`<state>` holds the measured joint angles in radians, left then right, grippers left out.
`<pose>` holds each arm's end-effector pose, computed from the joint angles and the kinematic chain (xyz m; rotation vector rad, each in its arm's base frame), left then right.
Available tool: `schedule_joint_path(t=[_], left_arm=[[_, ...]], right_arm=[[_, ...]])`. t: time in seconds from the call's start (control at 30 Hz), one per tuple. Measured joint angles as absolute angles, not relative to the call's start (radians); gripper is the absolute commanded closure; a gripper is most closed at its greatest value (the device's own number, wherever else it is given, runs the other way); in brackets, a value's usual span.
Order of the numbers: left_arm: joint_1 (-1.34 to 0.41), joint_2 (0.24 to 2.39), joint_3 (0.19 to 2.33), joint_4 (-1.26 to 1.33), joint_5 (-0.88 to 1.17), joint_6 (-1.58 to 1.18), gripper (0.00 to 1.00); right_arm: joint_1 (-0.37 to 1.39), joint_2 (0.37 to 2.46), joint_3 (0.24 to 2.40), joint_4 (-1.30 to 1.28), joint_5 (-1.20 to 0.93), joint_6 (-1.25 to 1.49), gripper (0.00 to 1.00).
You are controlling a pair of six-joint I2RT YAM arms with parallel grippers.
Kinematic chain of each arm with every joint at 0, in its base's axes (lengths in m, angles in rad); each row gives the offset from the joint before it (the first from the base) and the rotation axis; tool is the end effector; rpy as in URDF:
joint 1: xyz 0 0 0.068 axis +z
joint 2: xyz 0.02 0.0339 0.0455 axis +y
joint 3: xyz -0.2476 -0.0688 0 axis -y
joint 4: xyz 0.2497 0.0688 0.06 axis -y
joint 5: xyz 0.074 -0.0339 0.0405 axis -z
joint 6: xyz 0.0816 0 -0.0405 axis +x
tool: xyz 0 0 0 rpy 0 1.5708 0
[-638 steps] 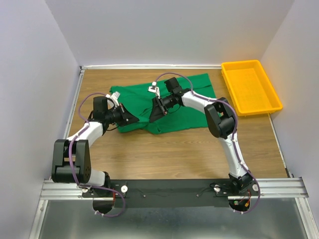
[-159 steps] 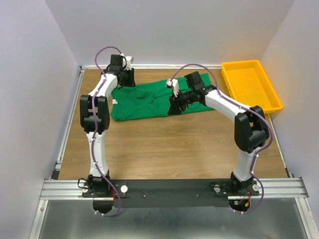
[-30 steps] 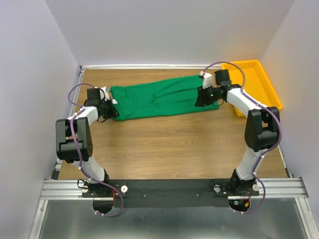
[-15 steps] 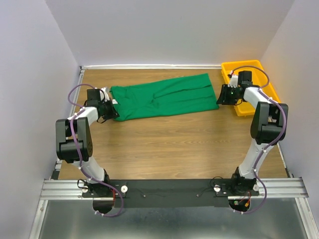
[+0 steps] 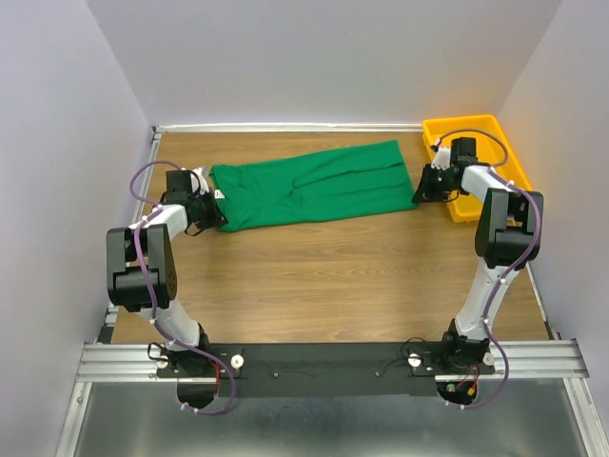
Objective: Fold and stack the t-shirts
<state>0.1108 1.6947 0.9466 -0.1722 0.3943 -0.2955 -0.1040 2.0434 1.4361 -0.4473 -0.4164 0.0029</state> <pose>0.3661 0.0092 0.1145 -0.3358 2.4556 -0.5687 0.4464 -0.0134 0.1115 -0.0058 2.5671 0.5066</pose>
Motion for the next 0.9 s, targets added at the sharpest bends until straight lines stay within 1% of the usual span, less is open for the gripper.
schedule_joint_path(t=[0.1,0.17,0.33,0.43,0.6,0.9], left_arm=[[0.111,1.695,0.946,-0.172,0.394,-0.295,1.00],[0.111,1.695,0.946,-0.172,0.395,-0.295,1.00],[0.111,1.695,0.943,-0.171,0.394,-0.296,1.00],[0.117,1.695,0.931,-0.169,0.394,-0.296,1.00],[0.161,1.692,0.889,-0.169,0.393,-0.300,1.00],[0.206,1.687,0.883,-0.181,0.393,-0.302,1.00]], right_arm=[[-0.104,2.043,1.436,-0.448,-0.433,-0.005,0.96],[-0.104,2.043,1.436,-0.448,-0.442,-0.009,0.99],[-0.104,2.043,1.435,-0.448,-0.442,-0.014,0.99],[-0.104,2.041,1.431,-0.448,-0.405,-0.017,1.00],[-0.114,2.037,1.420,-0.448,-0.355,-0.017,0.99],[-0.121,2.037,1.405,-0.447,-0.350,-0.017,0.99]])
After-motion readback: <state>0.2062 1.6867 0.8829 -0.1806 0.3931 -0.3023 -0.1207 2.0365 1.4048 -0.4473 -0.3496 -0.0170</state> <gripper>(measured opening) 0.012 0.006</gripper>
